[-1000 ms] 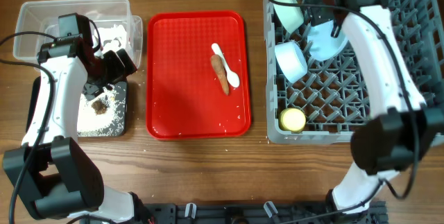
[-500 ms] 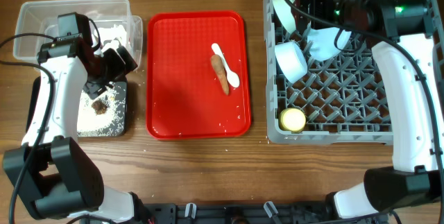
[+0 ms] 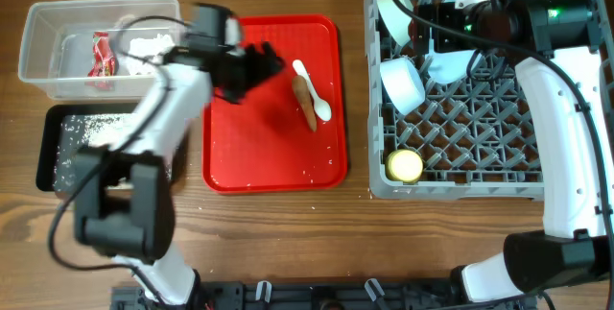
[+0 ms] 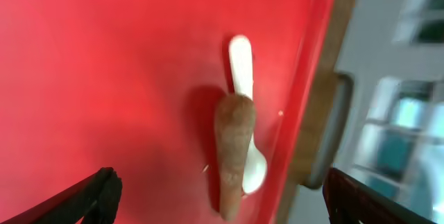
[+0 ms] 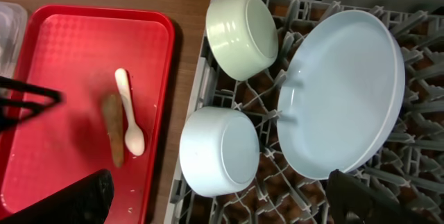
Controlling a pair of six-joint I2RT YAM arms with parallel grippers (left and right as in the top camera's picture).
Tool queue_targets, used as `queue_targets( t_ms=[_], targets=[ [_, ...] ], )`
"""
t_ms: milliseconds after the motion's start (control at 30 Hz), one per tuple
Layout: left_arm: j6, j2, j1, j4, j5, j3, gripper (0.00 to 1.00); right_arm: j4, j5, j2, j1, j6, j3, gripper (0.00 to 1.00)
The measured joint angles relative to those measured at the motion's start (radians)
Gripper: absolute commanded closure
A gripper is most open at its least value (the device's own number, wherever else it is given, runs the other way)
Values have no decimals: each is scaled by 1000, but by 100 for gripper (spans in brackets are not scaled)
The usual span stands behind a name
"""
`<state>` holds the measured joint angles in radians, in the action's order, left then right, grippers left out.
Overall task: Sort waste into correct bins and load items into the dishwasher rack
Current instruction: 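Grasp the carrot on the red tray with the left gripper, then carry the carrot left and drop it onto the black tray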
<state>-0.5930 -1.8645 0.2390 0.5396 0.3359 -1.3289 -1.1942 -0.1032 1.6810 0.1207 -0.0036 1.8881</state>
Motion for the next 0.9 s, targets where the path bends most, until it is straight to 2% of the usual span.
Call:
queue_targets(
  t_ms=[167, 200, 267, 300, 367, 467, 633, 767, 900],
  targets=[
    [-74, -104, 201, -56, -211, 0, 11, -4, 4, 0, 0, 0, 0, 0],
    [-87, -121, 218, -59, -243, 0, 16, -10, 4, 0, 0, 0, 0, 0],
    [-110, -158, 246, -77, -303, -3, 36, -17, 6, 0, 0, 0, 0, 0],
    [-122, -165, 248, -82, -328, -6, 57, -24, 7, 0, 0, 0, 0, 0],
    [-131, -167, 248, -81, -345, -6, 69, -26, 7, 0, 0, 0, 0, 0],
    [-135, -177, 249, -84, -362, -6, 72, -26, 7, 0, 0, 0, 0, 0],
    [-119, -178, 250, -84, -365, -6, 72, -27, 7, 0, 0, 0, 0, 0],
    [-37, -178, 250, 10, -377, -33, 92, -28, 7, 0, 0, 0, 0, 0],
    [18, -178, 247, 137, -391, -72, 96, -30, 7, 0, 0, 0, 0, 0]
  ],
)
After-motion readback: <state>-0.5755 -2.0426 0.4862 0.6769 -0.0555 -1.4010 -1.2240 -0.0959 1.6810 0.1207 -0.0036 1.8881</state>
